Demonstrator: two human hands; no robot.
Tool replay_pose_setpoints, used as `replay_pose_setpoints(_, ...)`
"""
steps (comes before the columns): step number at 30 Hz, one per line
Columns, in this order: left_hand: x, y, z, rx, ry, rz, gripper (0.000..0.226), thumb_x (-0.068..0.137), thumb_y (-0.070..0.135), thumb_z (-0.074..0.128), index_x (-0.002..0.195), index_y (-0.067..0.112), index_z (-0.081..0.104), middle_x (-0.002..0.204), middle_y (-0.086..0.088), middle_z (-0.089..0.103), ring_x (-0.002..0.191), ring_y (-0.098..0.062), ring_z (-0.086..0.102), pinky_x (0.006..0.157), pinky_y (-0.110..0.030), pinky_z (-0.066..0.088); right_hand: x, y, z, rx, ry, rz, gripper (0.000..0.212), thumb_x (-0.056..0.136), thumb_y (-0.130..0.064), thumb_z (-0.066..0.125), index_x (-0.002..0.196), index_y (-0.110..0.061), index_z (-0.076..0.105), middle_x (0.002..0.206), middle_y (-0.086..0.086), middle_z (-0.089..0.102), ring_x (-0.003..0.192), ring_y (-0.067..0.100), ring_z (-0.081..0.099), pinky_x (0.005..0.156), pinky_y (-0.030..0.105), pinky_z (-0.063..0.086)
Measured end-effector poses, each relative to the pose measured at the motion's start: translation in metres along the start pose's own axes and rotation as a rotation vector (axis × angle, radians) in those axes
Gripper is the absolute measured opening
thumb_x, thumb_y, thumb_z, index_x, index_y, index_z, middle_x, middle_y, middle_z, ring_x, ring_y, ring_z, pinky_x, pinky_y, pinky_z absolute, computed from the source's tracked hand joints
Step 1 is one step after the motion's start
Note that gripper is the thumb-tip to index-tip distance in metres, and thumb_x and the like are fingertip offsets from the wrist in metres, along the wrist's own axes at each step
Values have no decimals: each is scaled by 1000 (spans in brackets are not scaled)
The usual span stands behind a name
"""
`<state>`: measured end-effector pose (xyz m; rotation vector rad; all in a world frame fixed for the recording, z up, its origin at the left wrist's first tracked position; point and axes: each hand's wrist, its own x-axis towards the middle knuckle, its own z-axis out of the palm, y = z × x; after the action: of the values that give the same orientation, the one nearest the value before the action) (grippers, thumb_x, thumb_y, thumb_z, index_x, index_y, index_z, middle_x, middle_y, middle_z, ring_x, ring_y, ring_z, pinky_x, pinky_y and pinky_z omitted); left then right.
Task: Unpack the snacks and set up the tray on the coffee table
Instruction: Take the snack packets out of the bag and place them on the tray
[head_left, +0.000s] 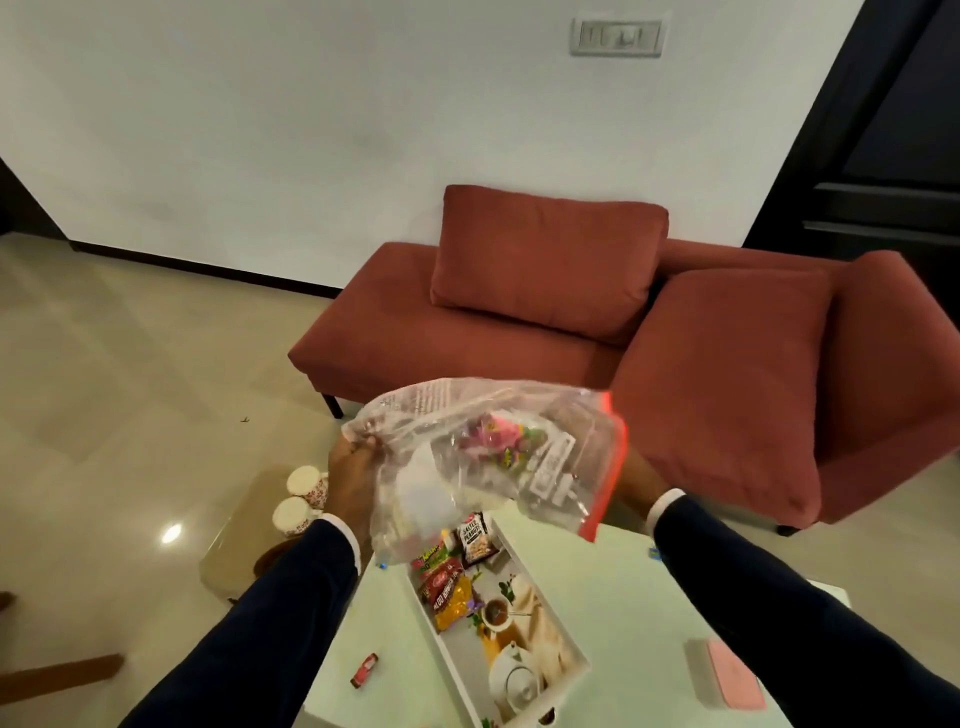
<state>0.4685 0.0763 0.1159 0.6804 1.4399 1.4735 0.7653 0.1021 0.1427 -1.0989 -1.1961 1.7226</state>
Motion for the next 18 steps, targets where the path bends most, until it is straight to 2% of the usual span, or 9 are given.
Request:
replay_pose_setpoints(2, 5, -1, -10, -24, 77, -2, 24, 100, 7, 50, 116, 10, 69, 97, 0, 80, 92, -21, 77, 68, -29, 61, 7, -2, 1, -27, 44, -7, 19, 98, 3, 54, 112, 1, 65, 90, 6, 68, 77, 16, 62, 65, 20, 56)
replay_pose_setpoints(5, 8, -7, -22, 1, 9, -90, 28, 102, 40, 58, 120, 20, 66, 112, -5, 78, 110, -32, 72, 90, -46, 58, 3, 1, 3, -109, -7, -24, 19, 97, -16, 60, 112, -17, 72, 86, -1, 74, 70, 12, 67, 54, 17, 54)
replay_pose_setpoints(7, 5, -10, -26, 26, -158, -147, 57, 86, 60, 73, 127, 21, 64, 123, -11, 75, 112, -35, 72, 96, -54, 57, 5, 13, 3, -139, -25, 54, 33, 90, -40, 64, 115, -19, 73, 86, 4, 74, 66, 15, 67, 54, 23, 53)
replay_pose_setpoints(8, 3, -11, -26, 67, -237, -161, 82, 69, 67, 82, 131, 18, 61, 126, -15, 73, 113, -36, 72, 97, -55, 57, 5, 18, 4, -195, -12, 87, 41, 88, -48, 64, 115, -18, 72, 87, 12, 72, 68, 22, 64, 59, 29, 53)
replay_pose_setpoints(10, 5, -12, -26, 249, -382, -141, 125, 35, 77, 90, 134, 10, 56, 130, -16, 67, 115, -33, 68, 100, -50, 56, 10, 23, 5, -317, 4, 126, 41, 91, -55, 59, 114, -23, 70, 85, 17, 67, 70, 28, 58, 61, 37, 52)
replay_pose_setpoints(11, 6, -13, -25, 365, -443, -122, 130, 26, 78, 90, 131, 8, 56, 130, -14, 64, 116, -30, 65, 101, -45, 55, 13, 24, 5, -363, -2, 144, 33, 92, -53, 58, 111, -28, 71, 82, 11, 67, 68, 26, 59, 60, 36, 53)
replay_pose_setpoints(13, 7, -16, -24, 594, -559, -79, 115, 30, 67, 86, 124, 7, 58, 126, -10, 60, 116, -28, 58, 96, -31, 51, 15, 21, 7, -389, -61, 201, 23, 89, -46, 62, 106, -34, 71, 79, 4, 69, 66, 18, 63, 60, 35, 55)
replay_pose_setpoints(15, 6, -20, -23, 705, -605, -63, 103, 35, 64, 80, 123, 16, 55, 119, -3, 62, 111, -20, 61, 85, -17, 50, 15, 19, 10, -417, -148, 242, 30, 88, -43, 69, 114, -29, 69, 90, 8, 71, 72, 20, 67, 64, 36, 57)
replay_pose_setpoints(18, 11, -29, -24, 503, -688, -111, 116, 27, 69, 94, 127, 22, 55, 112, 12, 74, 100, 3, 72, 84, -17, 58, 18, 23, 19, -417, -181, 186, 39, 90, -25, 74, 127, -16, 65, 114, 15, 73, 94, 31, 73, 79, 46, 62)
